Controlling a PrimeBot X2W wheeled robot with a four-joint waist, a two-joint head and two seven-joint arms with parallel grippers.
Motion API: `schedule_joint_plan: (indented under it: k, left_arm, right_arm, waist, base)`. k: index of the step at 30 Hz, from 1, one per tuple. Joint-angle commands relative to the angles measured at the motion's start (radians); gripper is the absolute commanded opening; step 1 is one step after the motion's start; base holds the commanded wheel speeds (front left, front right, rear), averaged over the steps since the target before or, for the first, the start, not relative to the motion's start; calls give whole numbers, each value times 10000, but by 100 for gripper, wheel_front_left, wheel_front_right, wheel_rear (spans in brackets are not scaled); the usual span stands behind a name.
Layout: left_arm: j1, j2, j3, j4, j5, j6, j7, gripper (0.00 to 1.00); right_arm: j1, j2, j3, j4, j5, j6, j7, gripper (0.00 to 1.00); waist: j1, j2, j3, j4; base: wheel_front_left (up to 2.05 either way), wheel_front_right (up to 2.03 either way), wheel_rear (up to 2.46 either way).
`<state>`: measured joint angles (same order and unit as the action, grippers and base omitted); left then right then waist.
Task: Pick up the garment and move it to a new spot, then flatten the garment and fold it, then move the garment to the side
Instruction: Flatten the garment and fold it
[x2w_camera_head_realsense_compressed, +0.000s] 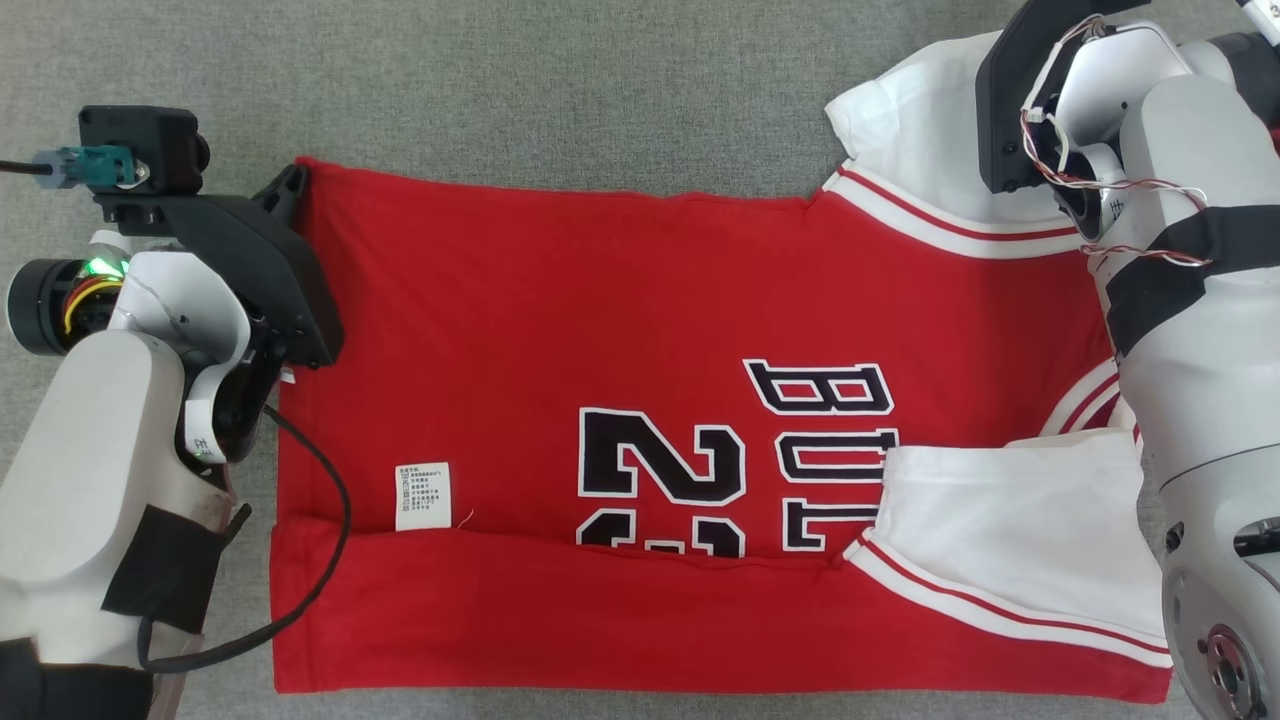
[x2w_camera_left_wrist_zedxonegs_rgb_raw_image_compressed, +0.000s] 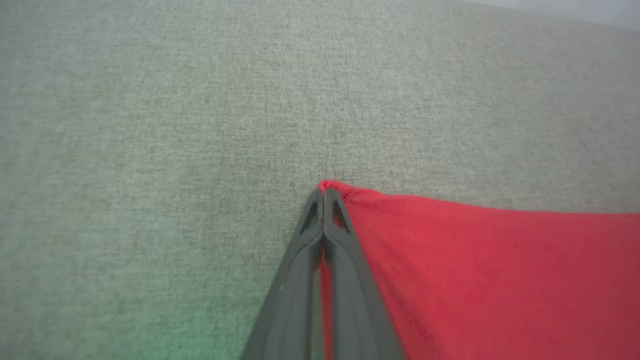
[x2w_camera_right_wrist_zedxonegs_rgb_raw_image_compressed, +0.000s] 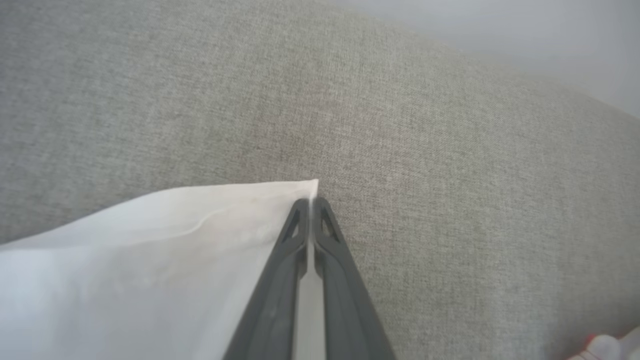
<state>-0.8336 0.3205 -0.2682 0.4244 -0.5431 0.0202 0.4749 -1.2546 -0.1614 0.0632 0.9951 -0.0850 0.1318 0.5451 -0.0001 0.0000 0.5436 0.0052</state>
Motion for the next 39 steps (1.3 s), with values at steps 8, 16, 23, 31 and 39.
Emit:
schedule_joint_plan:
  k: [8,16,23,31,39]
  left_arm:
    - [177,-2,104,360,148,119,-1075,0]
    - [447,-182,191,469,130,40,-2302,0]
    - [1484,-590,281,164,180,320,-3784,0]
    - [3013,-409,-79,-322,661,341,-4958,0]
    - [4672,-88,-499,-1038,986,404,-5447,0]
  right_arm:
    - [211,-75,-207,250,172,-28,-1234,0]
    - [367,-32,-365,338,388,-28,-2573,0]
    - [1450,-342,672,-305,1547,-28,-3713,0]
    - [4071,-1619,2338,-3338,3650,-28,-3321,0]
    - [7566,-3278,2454,-7741,4991,-29,-1312,0]
  waist:
    - [1,0,-256,-87]
    - [1,0,-816,-83]
    - [1,0,-1594,178]
    - [1,0,-2478,133]
    - [1,0,-3047,-77]
  base:
    - [0,0,0]
    - [0,0,0]
    - [0,0,0]
    - [0,0,0]
    - [0,0,0]
